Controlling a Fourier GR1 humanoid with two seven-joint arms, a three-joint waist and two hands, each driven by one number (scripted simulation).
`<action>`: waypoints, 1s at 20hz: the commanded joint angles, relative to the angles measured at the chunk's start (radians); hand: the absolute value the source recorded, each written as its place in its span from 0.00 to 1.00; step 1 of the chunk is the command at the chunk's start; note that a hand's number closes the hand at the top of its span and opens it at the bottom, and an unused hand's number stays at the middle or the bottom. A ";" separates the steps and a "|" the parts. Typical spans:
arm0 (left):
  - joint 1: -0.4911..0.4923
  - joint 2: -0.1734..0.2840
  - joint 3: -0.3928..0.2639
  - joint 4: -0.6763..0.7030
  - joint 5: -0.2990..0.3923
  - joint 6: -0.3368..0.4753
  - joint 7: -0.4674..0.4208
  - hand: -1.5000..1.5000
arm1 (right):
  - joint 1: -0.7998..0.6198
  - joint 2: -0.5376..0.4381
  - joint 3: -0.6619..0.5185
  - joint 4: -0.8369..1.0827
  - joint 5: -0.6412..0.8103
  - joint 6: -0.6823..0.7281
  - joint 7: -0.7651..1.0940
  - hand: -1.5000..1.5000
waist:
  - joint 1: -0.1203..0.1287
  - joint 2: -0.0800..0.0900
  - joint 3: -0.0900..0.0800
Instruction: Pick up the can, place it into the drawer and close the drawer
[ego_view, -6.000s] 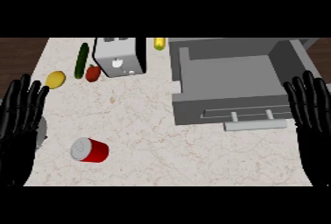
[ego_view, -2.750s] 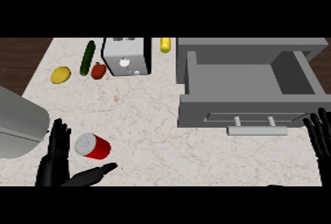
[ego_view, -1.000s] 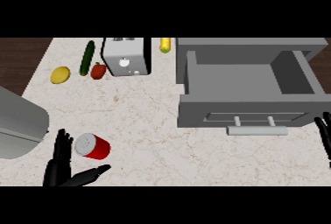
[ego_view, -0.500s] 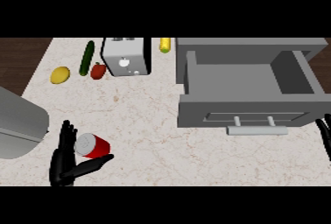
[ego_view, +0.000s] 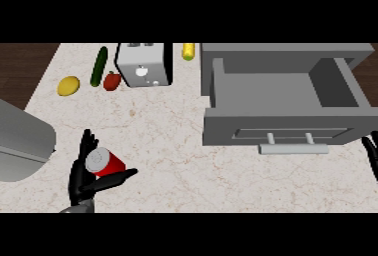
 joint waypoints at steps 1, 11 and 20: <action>-0.011 -0.037 -0.016 0.048 -0.001 0.006 -0.058 0.00 | 0.074 0.027 0.033 -0.040 0.019 0.017 -0.032 0.00 | -0.001 0.000 0.000; -0.065 -0.015 -0.046 -0.045 0.053 -0.046 0.068 1.00 | 0.025 -0.010 -0.055 -0.042 -0.043 0.024 0.026 0.00 | -0.001 0.000 0.000; -0.178 0.074 0.015 0.041 0.113 -0.145 0.060 1.00 | 0.112 0.028 -0.020 -0.060 -0.036 0.042 -0.057 0.00 | -0.005 0.000 0.000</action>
